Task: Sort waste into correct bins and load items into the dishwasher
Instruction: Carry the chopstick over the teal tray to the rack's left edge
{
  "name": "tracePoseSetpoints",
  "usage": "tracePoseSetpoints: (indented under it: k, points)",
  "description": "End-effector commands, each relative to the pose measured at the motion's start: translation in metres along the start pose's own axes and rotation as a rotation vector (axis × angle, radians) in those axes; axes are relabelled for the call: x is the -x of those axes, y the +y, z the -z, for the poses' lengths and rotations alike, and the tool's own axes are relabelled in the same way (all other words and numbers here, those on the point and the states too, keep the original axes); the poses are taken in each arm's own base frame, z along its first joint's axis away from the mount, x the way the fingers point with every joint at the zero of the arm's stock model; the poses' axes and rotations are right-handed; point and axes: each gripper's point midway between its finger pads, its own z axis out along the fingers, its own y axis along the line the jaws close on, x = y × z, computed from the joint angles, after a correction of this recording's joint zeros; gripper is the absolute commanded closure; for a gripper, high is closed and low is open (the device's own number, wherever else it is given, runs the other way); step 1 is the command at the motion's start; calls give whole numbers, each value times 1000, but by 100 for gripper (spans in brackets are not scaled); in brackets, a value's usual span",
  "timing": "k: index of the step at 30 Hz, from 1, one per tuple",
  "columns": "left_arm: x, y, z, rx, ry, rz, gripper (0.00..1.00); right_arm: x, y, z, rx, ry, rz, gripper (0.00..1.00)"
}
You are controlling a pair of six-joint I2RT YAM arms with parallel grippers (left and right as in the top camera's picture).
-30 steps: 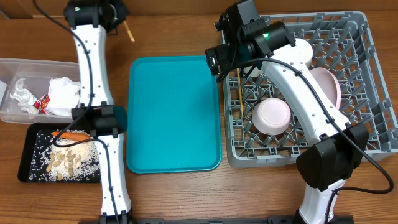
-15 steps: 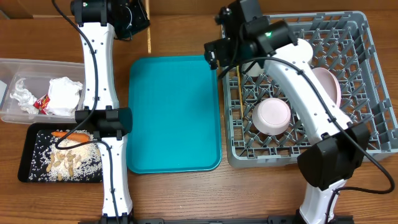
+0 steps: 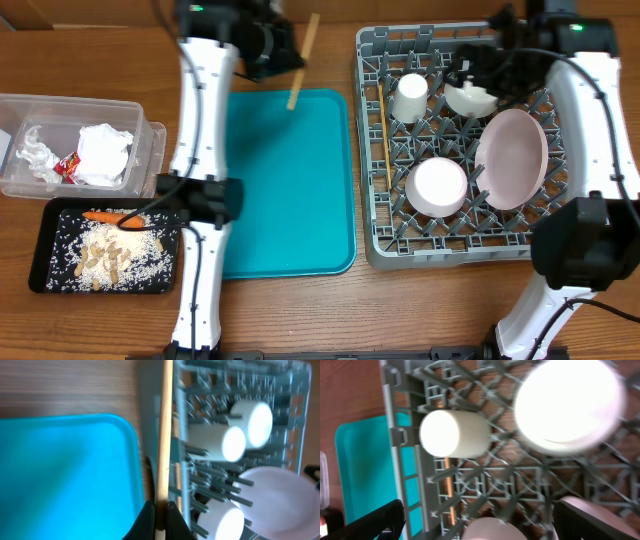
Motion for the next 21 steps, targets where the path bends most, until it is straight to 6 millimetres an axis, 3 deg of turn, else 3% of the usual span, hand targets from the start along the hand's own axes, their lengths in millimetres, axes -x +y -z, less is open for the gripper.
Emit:
tracePoseSetpoints:
  k: [1,6,8,13,16,21]
  points:
    - [-13,-42,-5,52,-42,-46,96,11,-4,34,20,-77,-18,2]
    - [-33,-75,-40,155,-83,-3,96,14,-15,38,10,-90,-40,0]
    - [-33,-79,-47,198,-126,36,96,14,-15,38,11,-90,-40,0]
    - [-43,-82,-69,233,-135,153,96,14,-15,38,11,-90,-40,0]
    - [-51,-70,-93,264,-93,202,96,14,-15,38,11,-90,-40,0]
    - [-54,-59,-112,283,-79,248,96,14,-15,38,11,-90,-40,0]
